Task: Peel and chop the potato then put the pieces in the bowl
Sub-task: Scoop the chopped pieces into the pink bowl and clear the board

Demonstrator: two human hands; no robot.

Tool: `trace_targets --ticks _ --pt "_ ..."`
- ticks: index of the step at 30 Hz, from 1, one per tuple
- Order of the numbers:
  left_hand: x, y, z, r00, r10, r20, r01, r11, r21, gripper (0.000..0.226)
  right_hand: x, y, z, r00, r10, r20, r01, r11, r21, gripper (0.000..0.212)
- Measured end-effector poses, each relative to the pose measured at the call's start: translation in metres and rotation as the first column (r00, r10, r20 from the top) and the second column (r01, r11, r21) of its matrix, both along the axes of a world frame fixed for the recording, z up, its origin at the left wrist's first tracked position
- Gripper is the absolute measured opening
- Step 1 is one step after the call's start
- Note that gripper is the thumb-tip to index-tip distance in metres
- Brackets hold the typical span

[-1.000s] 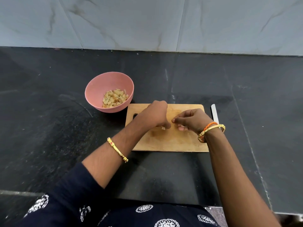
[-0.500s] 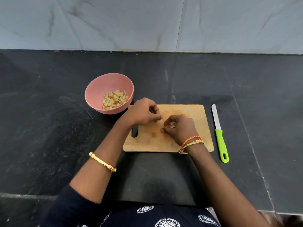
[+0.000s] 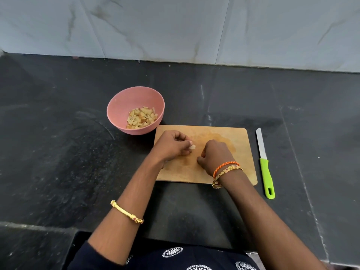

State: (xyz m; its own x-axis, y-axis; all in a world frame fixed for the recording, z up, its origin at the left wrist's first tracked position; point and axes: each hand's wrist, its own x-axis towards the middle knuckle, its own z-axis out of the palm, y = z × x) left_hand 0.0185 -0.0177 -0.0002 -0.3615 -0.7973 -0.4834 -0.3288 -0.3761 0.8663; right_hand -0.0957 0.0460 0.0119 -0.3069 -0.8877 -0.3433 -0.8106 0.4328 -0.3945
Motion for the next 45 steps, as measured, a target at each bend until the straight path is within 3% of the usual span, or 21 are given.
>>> trace_targets --ticks 4,7,9,11,12,13,15,16,18,22,27,30,34,36,38,41,45 --pt "0.001 0.003 -0.002 0.999 0.029 -0.021 -0.029 1.0 -0.005 0.009 0.008 0.003 0.005 0.997 0.033 -0.076 -0.036 0.999 -0.035 0.012" --pt "0.003 0.005 0.0 0.997 0.046 -0.059 -0.046 0.999 0.016 0.01 0.009 0.005 0.004 0.995 0.022 -0.095 -0.026 0.999 -0.04 0.022" --pt "0.003 0.005 0.002 0.996 0.051 -0.076 -0.049 0.998 0.027 0.009 0.001 0.003 0.004 0.998 -0.05 -0.03 0.049 0.998 -0.031 0.023" --pt "0.004 0.006 0.004 0.994 0.067 -0.089 -0.063 0.997 0.045 0.008 -0.013 -0.001 0.005 0.966 -0.18 0.184 0.186 0.982 -0.016 0.024" --pt "0.004 0.006 0.005 0.992 0.075 -0.101 -0.069 0.996 0.06 0.008 -0.019 -0.003 0.008 0.894 -0.259 0.364 0.273 0.962 0.014 0.024" --pt "0.005 0.006 0.007 0.989 0.08 -0.124 -0.07 0.994 0.078 0.008 -0.025 -0.005 0.011 0.753 -0.342 0.562 0.363 0.928 0.079 0.024" --pt "0.005 0.005 0.01 0.978 0.09 -0.19 -0.069 0.991 0.112 0.01 -0.03 -0.01 0.015 0.346 -0.433 0.832 0.476 0.846 0.242 0.021" --pt "0.004 0.005 0.013 0.971 0.1 -0.215 -0.075 0.99 0.12 0.012 -0.03 -0.012 0.016 0.204 -0.43 0.879 0.488 0.823 0.289 0.018" --pt "0.004 0.006 0.018 0.964 0.125 -0.233 -0.11 0.991 0.079 0.015 -0.025 -0.017 0.018 0.125 -0.391 0.912 0.455 0.839 0.298 0.009" --pt "0.016 -0.001 0.033 0.973 0.144 -0.181 -0.179 0.965 -0.193 0.011 -0.011 -0.038 0.033 0.184 -0.28 0.942 0.396 0.899 0.189 0.009" --pt "0.047 -0.038 0.07 0.938 0.307 -0.162 -0.343 0.892 -0.295 0.009 0.02 -0.093 0.068 0.275 -0.159 0.948 0.273 0.959 0.082 0.012" --pt "0.069 -0.068 0.087 0.952 0.291 -0.096 -0.306 0.902 -0.304 0.01 0.041 -0.133 0.075 0.496 -0.076 0.865 0.161 0.987 -0.005 0.028" --pt "0.094 -0.101 0.082 0.926 0.289 0.244 -0.128 0.846 -0.517 0.017 0.063 -0.172 0.066 0.794 0.045 0.606 0.014 0.996 -0.093 0.023" --pt "0.098 -0.108 0.078 0.891 0.27 0.364 -0.01 0.815 -0.579 0.02 0.072 -0.182 0.064 0.892 0.095 0.441 -0.053 0.993 -0.106 0.025" --pt "0.099 -0.113 0.075 0.876 0.257 0.407 0.032 0.813 -0.582 0.021 0.078 -0.187 0.066 0.929 0.17 0.329 -0.162 0.985 -0.052 0.023" --pt "0.104 -0.121 0.07 0.854 0.34 0.393 -0.005 0.762 -0.648 0.021 0.083 -0.195 0.066 0.924 0.239 0.298 -0.25 0.968 -0.003 0.022" --pt "0.105 -0.118 0.055 0.85 0.457 0.262 -0.12 0.651 -0.749 0.025 0.083 -0.192 0.072 0.949 0.261 0.177 -0.233 0.958 -0.165 0.022"
